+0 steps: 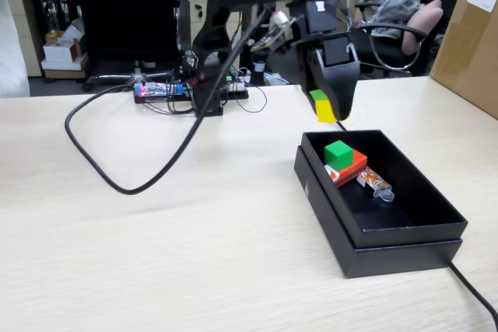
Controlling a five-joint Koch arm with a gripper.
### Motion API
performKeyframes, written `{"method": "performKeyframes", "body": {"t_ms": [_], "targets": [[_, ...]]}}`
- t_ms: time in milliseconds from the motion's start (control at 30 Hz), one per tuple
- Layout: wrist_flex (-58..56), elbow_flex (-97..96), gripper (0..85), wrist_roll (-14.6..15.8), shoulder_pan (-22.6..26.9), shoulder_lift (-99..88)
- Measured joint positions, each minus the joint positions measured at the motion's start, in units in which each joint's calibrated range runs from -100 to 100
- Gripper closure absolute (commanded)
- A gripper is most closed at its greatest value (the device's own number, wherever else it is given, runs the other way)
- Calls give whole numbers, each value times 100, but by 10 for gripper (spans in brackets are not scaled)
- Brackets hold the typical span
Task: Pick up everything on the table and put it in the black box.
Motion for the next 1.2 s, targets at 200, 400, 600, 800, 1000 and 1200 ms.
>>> {"method": "performKeyframes", "body": {"t_ms": [200,400,600,800,1000,1200], "targets": [[0,0,763,137,357,51],[0,9,762,200,615,697],[16,-9,762,200,625,1241],[33,-146,759,195,635,1482],[535,-429,757,195,586,1634],[633,-584,609,200,547,1647]]}}
